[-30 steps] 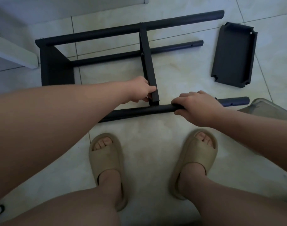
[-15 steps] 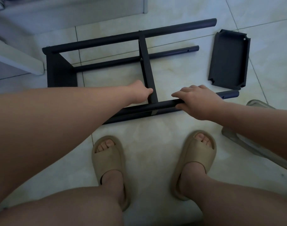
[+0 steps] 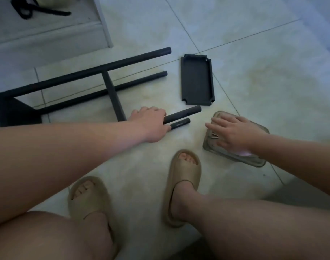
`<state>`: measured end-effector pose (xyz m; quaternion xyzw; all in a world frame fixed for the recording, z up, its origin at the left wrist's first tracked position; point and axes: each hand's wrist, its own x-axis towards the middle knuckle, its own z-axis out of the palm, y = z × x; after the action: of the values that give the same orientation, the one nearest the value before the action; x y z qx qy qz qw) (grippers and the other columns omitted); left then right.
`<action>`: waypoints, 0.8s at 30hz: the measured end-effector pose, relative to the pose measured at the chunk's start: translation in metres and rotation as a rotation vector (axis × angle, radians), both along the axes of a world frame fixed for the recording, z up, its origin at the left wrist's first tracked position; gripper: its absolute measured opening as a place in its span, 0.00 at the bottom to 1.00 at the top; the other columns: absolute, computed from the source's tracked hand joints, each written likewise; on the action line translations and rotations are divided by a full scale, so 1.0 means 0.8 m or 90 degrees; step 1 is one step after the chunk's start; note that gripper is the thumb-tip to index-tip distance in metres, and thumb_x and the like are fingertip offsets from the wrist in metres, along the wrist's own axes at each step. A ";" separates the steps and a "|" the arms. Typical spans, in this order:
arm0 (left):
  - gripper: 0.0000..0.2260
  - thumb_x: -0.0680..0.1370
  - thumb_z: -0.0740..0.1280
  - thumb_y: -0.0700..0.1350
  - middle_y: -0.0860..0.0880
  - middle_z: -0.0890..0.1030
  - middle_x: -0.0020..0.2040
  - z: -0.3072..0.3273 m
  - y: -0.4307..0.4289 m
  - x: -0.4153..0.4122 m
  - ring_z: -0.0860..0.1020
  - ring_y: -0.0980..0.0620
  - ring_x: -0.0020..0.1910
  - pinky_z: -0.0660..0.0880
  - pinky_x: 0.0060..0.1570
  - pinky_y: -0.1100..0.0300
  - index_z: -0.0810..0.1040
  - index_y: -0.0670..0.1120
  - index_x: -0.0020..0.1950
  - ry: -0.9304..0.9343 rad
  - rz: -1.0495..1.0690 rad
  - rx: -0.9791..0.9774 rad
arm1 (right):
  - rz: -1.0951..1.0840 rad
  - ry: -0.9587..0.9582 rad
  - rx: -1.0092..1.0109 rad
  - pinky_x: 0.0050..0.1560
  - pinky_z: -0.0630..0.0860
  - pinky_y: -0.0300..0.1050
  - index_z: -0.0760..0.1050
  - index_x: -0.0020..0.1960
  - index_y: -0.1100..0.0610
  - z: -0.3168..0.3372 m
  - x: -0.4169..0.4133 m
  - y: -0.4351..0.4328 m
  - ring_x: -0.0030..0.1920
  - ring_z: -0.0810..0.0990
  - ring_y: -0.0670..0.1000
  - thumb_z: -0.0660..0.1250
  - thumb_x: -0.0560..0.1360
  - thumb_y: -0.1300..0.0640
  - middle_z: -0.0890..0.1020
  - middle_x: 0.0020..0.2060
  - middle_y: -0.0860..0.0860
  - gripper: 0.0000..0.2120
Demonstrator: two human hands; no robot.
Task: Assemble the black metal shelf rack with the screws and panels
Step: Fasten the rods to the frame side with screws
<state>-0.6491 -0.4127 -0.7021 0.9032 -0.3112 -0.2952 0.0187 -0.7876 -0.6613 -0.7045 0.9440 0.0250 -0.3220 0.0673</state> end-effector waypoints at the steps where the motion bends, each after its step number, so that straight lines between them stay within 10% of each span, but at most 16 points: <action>1: 0.24 0.80 0.58 0.62 0.48 0.70 0.74 -0.003 -0.014 -0.008 0.66 0.42 0.72 0.64 0.66 0.45 0.68 0.52 0.73 0.006 -0.030 0.000 | -0.011 0.010 -0.004 0.79 0.52 0.53 0.42 0.83 0.42 -0.006 -0.012 -0.014 0.82 0.47 0.53 0.49 0.83 0.37 0.49 0.83 0.46 0.32; 9: 0.26 0.82 0.62 0.57 0.46 0.68 0.75 -0.065 -0.119 -0.075 0.68 0.45 0.73 0.67 0.69 0.51 0.62 0.49 0.78 0.227 -0.085 -0.059 | -0.136 0.059 0.040 0.74 0.61 0.54 0.45 0.83 0.42 -0.087 -0.064 -0.085 0.81 0.55 0.53 0.52 0.83 0.38 0.55 0.82 0.46 0.31; 14: 0.26 0.82 0.63 0.54 0.45 0.76 0.67 -0.112 -0.154 -0.083 0.78 0.43 0.62 0.74 0.60 0.54 0.63 0.46 0.77 0.387 0.143 -0.091 | -0.199 0.067 0.110 0.70 0.66 0.53 0.55 0.82 0.45 -0.137 -0.049 -0.091 0.75 0.67 0.56 0.57 0.83 0.41 0.66 0.78 0.50 0.29; 18: 0.11 0.82 0.65 0.49 0.48 0.84 0.53 -0.141 -0.164 -0.074 0.81 0.49 0.48 0.73 0.38 0.60 0.79 0.46 0.59 0.442 0.180 -0.171 | -0.226 0.059 0.146 0.64 0.74 0.54 0.66 0.77 0.47 -0.168 -0.024 -0.092 0.68 0.74 0.58 0.63 0.81 0.44 0.73 0.71 0.51 0.25; 24: 0.06 0.81 0.66 0.45 0.48 0.85 0.46 -0.159 -0.162 -0.070 0.81 0.51 0.40 0.69 0.25 0.69 0.78 0.49 0.45 0.520 0.246 -0.215 | -0.230 0.059 0.145 0.55 0.78 0.55 0.70 0.72 0.51 -0.205 0.004 -0.097 0.62 0.78 0.60 0.66 0.80 0.50 0.77 0.65 0.54 0.21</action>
<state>-0.7054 -0.5425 -0.8295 0.7392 -0.1482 -0.5618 0.3405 -0.7843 -0.7392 -0.8681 0.9189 -0.1050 -0.3671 -0.0997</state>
